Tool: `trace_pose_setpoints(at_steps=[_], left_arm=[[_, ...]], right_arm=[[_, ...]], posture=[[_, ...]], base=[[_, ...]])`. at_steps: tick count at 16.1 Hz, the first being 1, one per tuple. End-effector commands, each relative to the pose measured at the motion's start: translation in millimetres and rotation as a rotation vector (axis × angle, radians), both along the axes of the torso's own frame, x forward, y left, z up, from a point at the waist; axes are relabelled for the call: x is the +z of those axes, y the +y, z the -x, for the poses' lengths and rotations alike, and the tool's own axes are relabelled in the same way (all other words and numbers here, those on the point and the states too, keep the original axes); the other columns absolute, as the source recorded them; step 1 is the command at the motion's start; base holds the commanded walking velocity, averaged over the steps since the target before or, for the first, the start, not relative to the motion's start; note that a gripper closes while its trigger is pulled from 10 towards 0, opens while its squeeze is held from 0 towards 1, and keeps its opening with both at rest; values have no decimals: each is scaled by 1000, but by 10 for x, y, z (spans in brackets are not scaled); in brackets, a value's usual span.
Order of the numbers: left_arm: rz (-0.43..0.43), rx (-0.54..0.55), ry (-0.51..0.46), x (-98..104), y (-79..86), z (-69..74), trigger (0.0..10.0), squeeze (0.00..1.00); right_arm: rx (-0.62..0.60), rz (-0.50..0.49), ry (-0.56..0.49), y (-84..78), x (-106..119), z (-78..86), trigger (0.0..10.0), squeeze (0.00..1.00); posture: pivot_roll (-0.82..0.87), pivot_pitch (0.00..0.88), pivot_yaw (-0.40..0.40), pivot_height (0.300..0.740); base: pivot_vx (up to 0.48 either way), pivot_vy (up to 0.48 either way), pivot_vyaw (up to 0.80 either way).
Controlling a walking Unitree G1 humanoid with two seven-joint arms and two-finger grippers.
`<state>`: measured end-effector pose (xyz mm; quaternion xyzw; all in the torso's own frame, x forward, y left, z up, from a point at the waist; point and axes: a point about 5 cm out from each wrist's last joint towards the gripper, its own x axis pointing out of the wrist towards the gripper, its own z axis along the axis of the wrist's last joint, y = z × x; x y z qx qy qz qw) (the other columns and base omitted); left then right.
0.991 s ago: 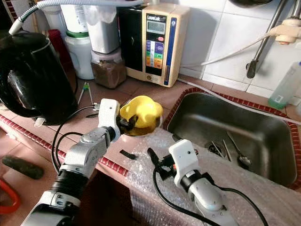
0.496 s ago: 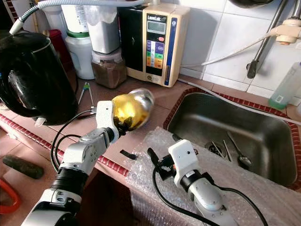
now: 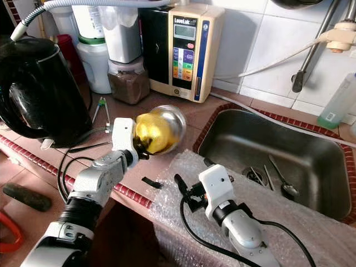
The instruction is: Kitchen organization
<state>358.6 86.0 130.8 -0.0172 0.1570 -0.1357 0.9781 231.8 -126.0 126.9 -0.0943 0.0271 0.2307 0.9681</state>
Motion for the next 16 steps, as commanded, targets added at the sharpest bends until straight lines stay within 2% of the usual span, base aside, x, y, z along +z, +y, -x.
trace_pose_setpoints(at_steps=[1, 4, 7, 11, 13, 14, 15, 16], left_arm=[[-82, -25, -69, 59, -1, -20, 0, 0], [-150, -32, -143, 103, 63, -22, 0, 0], [-183, -15, -191, 114, 137, -22, 0, 0], [-150, 60, -294, 256, 211, -58, 0, 0], [-140, 54, -317, 287, 196, -64, 0, 0], [-125, 37, -318, 294, 160, -62, 2784, 0], [-81, 17, -296, 282, 127, -52, 10000, 1000], [-52, 0, -278, 272, 88, -43, 10000, 1000]], right_arm=[[-9, -8, -25, -31, 49, -21, 10000, 1000], [-10, -3, -28, -41, 48, -33, 10000, 1000], [-9, -1, -30, -42, 47, -36, 10000, 1000], [-12, 3, -30, -49, 41, -41, 10000, 1000], [-13, 4, -31, -52, 40, -42, 10000, 1000], [-14, 6, -33, -54, 42, -45, 10000, 1000], [-14, 8, -34, -54, 42, -48, 10000, 1000], [-13, 8, -35, -54, 43, -48, 10000, 1000]], posture=[[33, 0, 25, 740], [38, 0, 22, 740], [41, 0, 19, 740], [43, 0, 17, 740], [43, 0, 17, 740], [43, 0, 16, 740], [43, 0, 16, 740], [43, 0, 16, 740]], base=[[0, 0, 0], [0, 0, 0], [0, 0, 0], [0, 0, 0], [0, 0, 0], [0, 0, 0], [0, 0, 0], [0, 0, 0]])
